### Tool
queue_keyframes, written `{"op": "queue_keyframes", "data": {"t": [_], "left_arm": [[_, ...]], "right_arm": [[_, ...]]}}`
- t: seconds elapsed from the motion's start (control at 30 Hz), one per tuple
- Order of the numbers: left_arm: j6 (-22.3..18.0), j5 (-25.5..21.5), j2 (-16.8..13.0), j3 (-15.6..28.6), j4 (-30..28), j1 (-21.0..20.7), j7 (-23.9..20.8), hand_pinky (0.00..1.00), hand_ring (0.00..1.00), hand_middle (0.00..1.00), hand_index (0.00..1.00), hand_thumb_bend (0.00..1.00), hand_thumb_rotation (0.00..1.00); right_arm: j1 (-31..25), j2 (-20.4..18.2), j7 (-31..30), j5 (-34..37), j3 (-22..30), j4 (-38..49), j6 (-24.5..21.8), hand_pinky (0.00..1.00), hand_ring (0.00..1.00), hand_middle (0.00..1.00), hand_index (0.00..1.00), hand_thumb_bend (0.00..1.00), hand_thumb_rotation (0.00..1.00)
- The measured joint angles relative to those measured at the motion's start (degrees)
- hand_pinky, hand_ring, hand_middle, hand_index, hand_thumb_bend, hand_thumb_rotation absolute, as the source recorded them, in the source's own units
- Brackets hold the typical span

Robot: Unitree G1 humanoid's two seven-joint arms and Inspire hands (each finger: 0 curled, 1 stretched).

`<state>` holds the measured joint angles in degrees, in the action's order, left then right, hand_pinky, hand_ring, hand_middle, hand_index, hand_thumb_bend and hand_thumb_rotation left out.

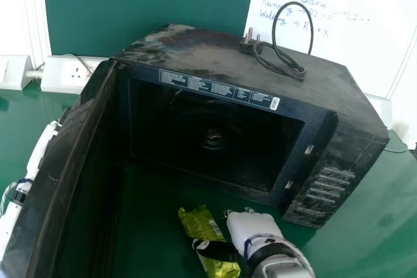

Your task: Put biscuit inside oven

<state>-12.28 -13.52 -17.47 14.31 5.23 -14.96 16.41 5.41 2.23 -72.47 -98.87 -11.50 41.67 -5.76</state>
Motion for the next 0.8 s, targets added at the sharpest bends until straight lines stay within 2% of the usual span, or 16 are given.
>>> {"op": "queue_keyframes", "data": {"t": [0.13, 0.2, 0.33, 0.43, 0.63, 0.73, 0.8], "left_arm": [[-0.2, 0.0, 0.0, 0.0, 0.0, 0.0, 0.0, 0.23, 0.29, 0.38, 0.49, 0.51, 0.05], [-0.2, 0.0, 0.0, -0.1, 0.0, 0.0, 0.0, 0.23, 0.29, 0.38, 0.49, 0.51, 0.06], [-0.1, 0.0, 0.0, -0.1, -0.1, 0.0, -0.1, 0.23, 0.29, 0.38, 0.49, 0.51, 0.05], [0.0, 0.0, 0.0, -0.2, -0.2, 0.0, -0.3, 0.23, 0.30, 0.38, 0.49, 0.51, 0.05], [-0.1, 0.2, 0.0, -0.2, -0.3, 0.0, -0.3, 0.23, 0.29, 0.38, 0.49, 0.51, 0.06], [-0.2, 0.8, 0.0, -0.3, -0.2, 0.0, -0.3, 0.24, 0.29, 0.38, 0.49, 0.51, 0.06], [-0.4, 1.1, 0.0, -0.3, -0.1, -0.1, -0.3, 0.24, 0.30, 0.38, 0.49, 0.51, 0.06]], "right_arm": [[-0.1, 0.0, 0.1, -0.7, -0.8, -0.4, 0.0, 0.41, 0.56, 0.70, 0.92, 0.96, 0.65], [-0.1, 0.2, 0.1, -0.7, -1.1, -0.5, 0.2, 0.41, 0.57, 0.71, 0.90, 0.96, 0.63], [-0.1, 0.5, 0.0, -0.7, -1.3, -0.6, 0.3, 0.47, 0.65, 0.77, 0.88, 0.96, 0.63], [0.1, 0.7, 0.0, -0.5, -1.3, -0.9, 0.2, 0.44, 0.60, 0.71, 0.85, 0.96, 0.61], [0.8, 1.2, -0.1, 0.1, -1.1, -1.5, 0.2, 0.47, 0.65, 0.74, 0.84, 0.95, 0.61], [0.9, 1.6, -0.3, 0.7, -1.0, -1.4, 0.2, 0.51, 0.70, 0.76, 0.79, 0.95, 0.59], [0.9, 1.8, -0.8, 0.8, -1.0, -1.1, 0.3, 0.51, 0.69, 0.75, 0.76, 0.95, 0.59]]}}
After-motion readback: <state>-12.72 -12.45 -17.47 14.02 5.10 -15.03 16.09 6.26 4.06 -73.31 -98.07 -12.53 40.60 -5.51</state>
